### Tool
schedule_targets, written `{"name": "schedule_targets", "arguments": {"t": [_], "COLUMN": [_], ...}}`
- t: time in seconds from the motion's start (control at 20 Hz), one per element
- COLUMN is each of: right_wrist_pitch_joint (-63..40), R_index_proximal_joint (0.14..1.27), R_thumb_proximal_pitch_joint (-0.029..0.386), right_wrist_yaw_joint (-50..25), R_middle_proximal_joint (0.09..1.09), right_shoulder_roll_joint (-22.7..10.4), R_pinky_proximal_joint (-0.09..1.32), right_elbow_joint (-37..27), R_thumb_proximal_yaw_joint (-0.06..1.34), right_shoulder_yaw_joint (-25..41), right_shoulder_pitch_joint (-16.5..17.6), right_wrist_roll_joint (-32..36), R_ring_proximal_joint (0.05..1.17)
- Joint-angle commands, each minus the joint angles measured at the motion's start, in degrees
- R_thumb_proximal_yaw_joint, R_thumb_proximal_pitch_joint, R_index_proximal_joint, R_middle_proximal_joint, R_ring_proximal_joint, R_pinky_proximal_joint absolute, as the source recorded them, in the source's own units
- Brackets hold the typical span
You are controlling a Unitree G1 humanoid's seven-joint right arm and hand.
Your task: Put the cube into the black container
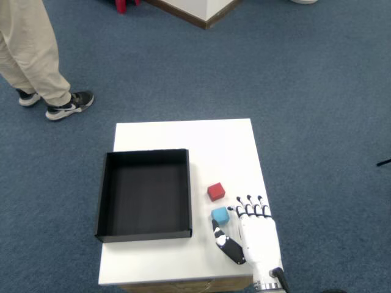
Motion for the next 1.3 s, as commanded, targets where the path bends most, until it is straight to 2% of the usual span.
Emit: {"name": "schedule_targets", "arguments": {"t": [0.05,0.7,1.3], "right_wrist_pitch_joint": [1.69,1.18,3.51], "R_index_proximal_joint": [0.52,0.40,0.40], "R_thumb_proximal_pitch_joint": [0.116,0.076,0.065], "right_wrist_yaw_joint": [0.88,5.23,3.59], "R_middle_proximal_joint": [0.29,0.26,0.27], "right_shoulder_roll_joint": [-0.36,-0.52,-0.68], "R_pinky_proximal_joint": [0.02,0.00,0.00], "right_elbow_joint": [-0.47,-2.39,-4.68], "R_thumb_proximal_yaw_joint": [0.24,0.23,0.26], "right_shoulder_yaw_joint": [-0.65,-0.71,1.74], "right_shoulder_pitch_joint": [-1.83,-2.07,-3.09], "right_wrist_roll_joint": [1.15,4.15,1.96], "R_ring_proximal_joint": [0.21,0.19,0.21]}}
